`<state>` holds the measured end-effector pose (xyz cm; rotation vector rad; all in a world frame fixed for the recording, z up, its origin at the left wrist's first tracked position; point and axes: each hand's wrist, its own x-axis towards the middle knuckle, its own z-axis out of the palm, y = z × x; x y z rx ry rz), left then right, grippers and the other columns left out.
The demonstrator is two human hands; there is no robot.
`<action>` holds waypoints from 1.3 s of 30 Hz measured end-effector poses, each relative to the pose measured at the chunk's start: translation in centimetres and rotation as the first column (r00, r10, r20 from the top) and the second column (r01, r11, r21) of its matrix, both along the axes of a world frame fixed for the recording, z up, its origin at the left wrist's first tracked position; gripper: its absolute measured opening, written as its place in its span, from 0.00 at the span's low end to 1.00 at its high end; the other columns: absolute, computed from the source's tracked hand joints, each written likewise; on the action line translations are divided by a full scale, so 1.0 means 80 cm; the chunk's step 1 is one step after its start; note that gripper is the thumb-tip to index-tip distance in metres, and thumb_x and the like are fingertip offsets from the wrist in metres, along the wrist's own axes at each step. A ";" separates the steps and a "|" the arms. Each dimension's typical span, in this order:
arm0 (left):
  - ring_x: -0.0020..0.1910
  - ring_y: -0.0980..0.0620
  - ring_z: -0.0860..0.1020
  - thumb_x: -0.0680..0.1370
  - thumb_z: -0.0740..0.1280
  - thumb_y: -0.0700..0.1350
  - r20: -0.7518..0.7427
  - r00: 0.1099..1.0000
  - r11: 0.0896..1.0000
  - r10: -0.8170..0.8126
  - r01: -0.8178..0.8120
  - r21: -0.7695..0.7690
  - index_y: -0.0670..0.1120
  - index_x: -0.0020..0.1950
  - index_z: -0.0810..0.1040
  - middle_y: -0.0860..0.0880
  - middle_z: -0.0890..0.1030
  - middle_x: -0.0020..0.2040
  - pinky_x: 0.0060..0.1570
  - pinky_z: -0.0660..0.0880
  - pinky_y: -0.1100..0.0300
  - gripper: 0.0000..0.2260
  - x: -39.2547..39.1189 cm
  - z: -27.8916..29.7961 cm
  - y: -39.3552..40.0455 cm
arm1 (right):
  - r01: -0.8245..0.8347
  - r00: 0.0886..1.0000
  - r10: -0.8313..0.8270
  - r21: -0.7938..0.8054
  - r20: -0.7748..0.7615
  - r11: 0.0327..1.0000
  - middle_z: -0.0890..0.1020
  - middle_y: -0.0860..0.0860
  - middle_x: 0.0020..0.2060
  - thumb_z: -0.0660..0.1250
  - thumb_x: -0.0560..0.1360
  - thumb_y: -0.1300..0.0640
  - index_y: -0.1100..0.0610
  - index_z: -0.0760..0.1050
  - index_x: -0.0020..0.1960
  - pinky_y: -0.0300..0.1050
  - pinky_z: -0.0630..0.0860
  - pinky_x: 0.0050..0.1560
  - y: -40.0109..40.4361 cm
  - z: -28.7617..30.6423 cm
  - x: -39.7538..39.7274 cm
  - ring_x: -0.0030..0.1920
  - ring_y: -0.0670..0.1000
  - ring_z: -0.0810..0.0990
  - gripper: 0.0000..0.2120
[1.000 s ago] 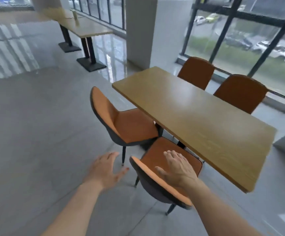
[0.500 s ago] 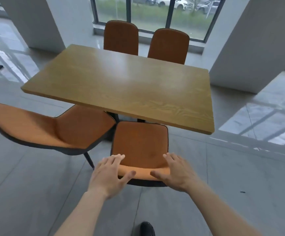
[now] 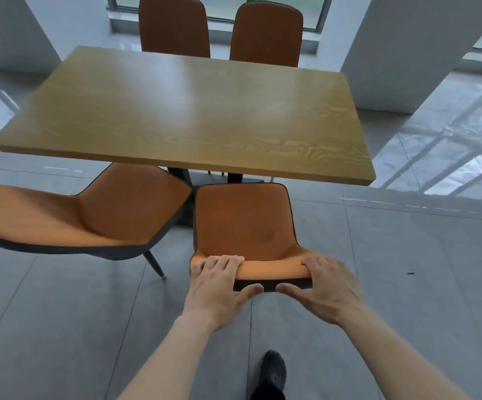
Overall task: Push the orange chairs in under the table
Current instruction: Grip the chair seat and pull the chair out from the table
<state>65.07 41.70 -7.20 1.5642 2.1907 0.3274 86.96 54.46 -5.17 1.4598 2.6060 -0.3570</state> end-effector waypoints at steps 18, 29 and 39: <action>0.65 0.57 0.67 0.73 0.44 0.80 -0.051 0.982 0.983 -0.184 0.185 0.011 0.59 0.71 0.69 0.62 0.74 0.65 0.68 0.59 0.52 0.37 -0.065 0.002 -0.040 | 0.092 0.994 -0.094 0.042 0.051 0.995 0.80 0.45 0.51 0.39 0.63 0.12 0.48 0.75 0.57 0.48 0.72 0.62 -0.085 0.001 -0.044 0.55 0.50 0.76 0.49; 0.60 0.55 0.69 0.72 0.44 0.80 -0.060 0.985 0.986 -0.161 0.164 0.033 0.60 0.67 0.70 0.61 0.76 0.61 0.63 0.59 0.54 0.36 -0.039 0.002 -0.039 | 0.151 0.987 -0.153 0.045 0.051 0.988 0.79 0.44 0.49 0.36 0.60 0.11 0.47 0.74 0.54 0.46 0.74 0.59 -0.089 0.011 -0.024 0.55 0.50 0.76 0.50; 0.58 0.55 0.70 0.73 0.45 0.80 -0.073 0.981 0.982 -0.181 0.185 0.048 0.59 0.67 0.71 0.61 0.76 0.60 0.62 0.61 0.53 0.35 -0.038 -0.003 -0.027 | 0.108 0.993 -0.107 -0.014 0.047 0.994 0.79 0.47 0.56 0.43 0.63 0.12 0.49 0.73 0.60 0.50 0.71 0.65 -0.070 0.000 -0.018 0.58 0.51 0.74 0.49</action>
